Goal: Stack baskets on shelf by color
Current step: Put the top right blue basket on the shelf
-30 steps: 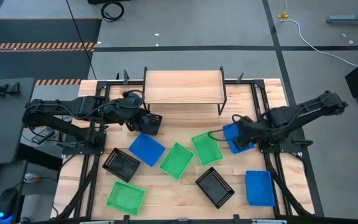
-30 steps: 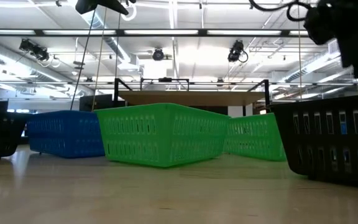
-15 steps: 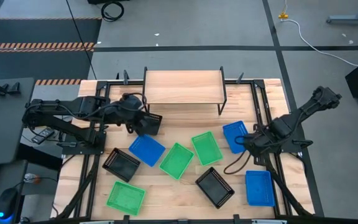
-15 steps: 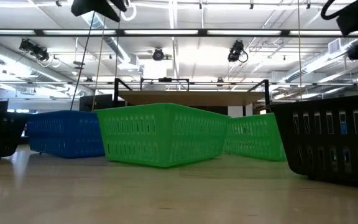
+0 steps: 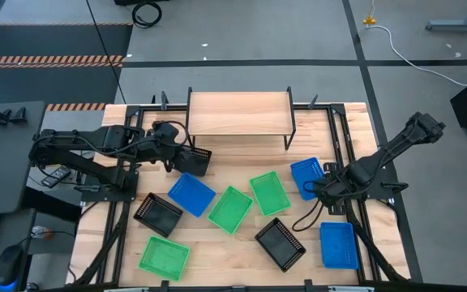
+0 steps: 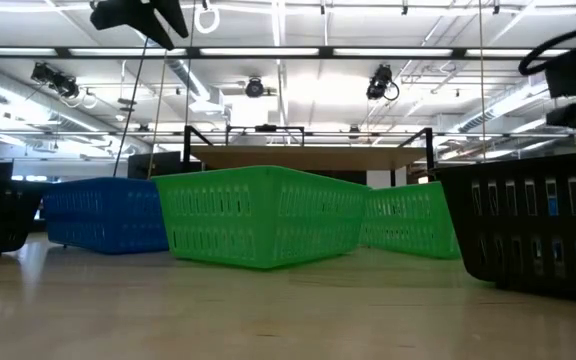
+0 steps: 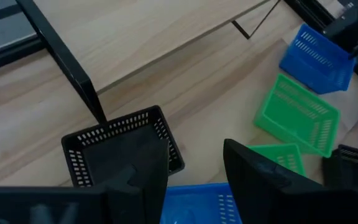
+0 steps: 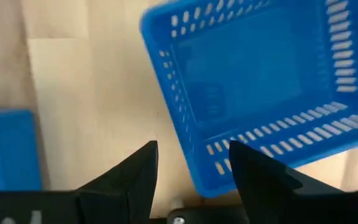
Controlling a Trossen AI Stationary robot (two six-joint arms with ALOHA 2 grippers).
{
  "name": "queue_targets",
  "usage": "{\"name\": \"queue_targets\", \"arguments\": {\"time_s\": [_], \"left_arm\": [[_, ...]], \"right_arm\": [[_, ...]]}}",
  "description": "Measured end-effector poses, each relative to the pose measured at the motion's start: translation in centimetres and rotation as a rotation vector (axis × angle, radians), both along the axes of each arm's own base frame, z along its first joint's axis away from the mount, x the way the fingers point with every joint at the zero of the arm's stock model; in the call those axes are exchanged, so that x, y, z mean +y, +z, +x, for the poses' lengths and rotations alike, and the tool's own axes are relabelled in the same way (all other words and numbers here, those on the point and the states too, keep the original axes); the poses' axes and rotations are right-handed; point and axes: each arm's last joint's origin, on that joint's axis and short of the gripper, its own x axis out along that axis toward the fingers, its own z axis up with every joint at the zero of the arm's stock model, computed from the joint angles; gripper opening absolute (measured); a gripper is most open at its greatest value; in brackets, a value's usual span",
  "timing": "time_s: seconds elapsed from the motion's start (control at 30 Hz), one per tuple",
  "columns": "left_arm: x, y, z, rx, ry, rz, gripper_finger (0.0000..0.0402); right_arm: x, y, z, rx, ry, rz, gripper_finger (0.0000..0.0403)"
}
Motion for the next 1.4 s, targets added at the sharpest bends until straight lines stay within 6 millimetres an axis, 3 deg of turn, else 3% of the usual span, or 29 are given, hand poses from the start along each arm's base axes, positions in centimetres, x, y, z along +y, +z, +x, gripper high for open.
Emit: {"name": "queue_targets", "arguments": {"time_s": [0.27,0.43,0.6,0.77,0.93,1.13,1.27,1.4], "left_arm": [[0.0,-0.1,-0.1,0.008,-0.004,-0.013,0.016],[-0.2,-0.1,0.0,0.014,-0.037,-0.052,0.016],[-0.3,-0.2,0.0,0.01,-0.051,-0.097,0.016],[-0.4,-0.2,0.0,0.011,-0.076,-0.129,0.016],[-0.4,-0.2,0.0,0.012,-0.083,-0.136,0.016],[-0.5,-0.1,0.0,0.028,-0.134,-0.107,0.016],[-0.4,0.0,0.1,0.033,-0.184,-0.067,0.016],[-0.4,0.1,0.3,0.018,-0.201,-0.019,0.016]], "right_arm": [[0.2,-1.4,0.6,-0.094,-0.077,0.027,0.0204],[0.5,-3.5,0.9,-0.104,-0.145,0.088,0.0189],[0.5,-4.8,0.8,-0.055,-0.204,0.094,0.0121],[0.9,-3.8,1.4,-0.058,-0.203,0.127,0.0014],[1.6,0.0,2.7,-0.112,-0.22,0.147,0.001],[1.5,7.8,5.1,-0.305,-0.2,0.07,0.0008],[0.5,12.5,7.2,-0.442,-0.145,-0.026,0.0007],[-1.6,15.1,9.5,-0.492,-0.113,-0.16,0.0007]]}}
